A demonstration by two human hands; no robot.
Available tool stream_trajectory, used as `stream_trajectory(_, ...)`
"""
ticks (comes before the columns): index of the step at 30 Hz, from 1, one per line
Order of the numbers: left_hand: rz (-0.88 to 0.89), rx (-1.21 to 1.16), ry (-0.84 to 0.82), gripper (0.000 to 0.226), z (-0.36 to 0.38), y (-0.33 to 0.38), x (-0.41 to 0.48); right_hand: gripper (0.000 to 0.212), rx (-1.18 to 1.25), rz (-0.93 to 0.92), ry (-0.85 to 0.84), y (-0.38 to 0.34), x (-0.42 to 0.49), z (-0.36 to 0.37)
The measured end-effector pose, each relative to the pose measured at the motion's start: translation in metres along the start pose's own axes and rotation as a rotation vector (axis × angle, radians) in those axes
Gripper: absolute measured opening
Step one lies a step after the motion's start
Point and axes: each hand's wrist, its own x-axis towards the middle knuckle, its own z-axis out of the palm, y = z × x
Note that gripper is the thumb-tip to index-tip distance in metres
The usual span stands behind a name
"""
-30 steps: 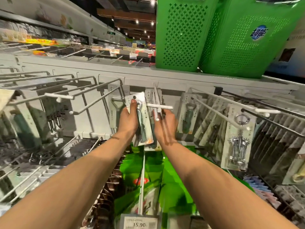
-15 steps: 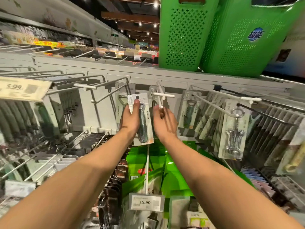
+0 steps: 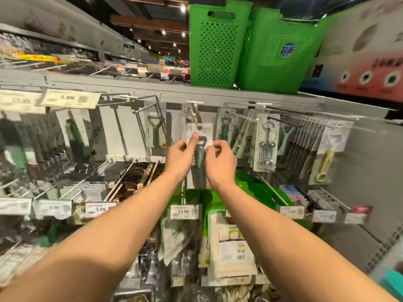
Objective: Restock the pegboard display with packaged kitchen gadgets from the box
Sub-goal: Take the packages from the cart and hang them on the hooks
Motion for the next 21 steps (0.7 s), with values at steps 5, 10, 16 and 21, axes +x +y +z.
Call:
stream_trajectory(5, 0.011, 0.046, -0.129, 0.033, 0.026, 0.014, -0.021, 0.012, -0.039, 0.040, 0.092, 0.003, -0.008, -0.040)
stream_trajectory(10, 0.066, 0.081, -0.207, 0.029, 0.054, 0.032, -0.029, 0.012, -0.037, 0.031, 0.178, -0.002, 0.000, -0.078)
stream_trajectory(16, 0.108, 0.080, -0.211, 0.019, 0.068, 0.033, -0.030, 0.013, 0.018, -0.033, 0.229, -0.006, 0.001, -0.097)
stream_trajectory(21, 0.158, 0.025, -0.243, 0.017, 0.066, 0.031, -0.034, 0.009, -0.012, -0.103, 0.225, 0.002, 0.003, -0.096)
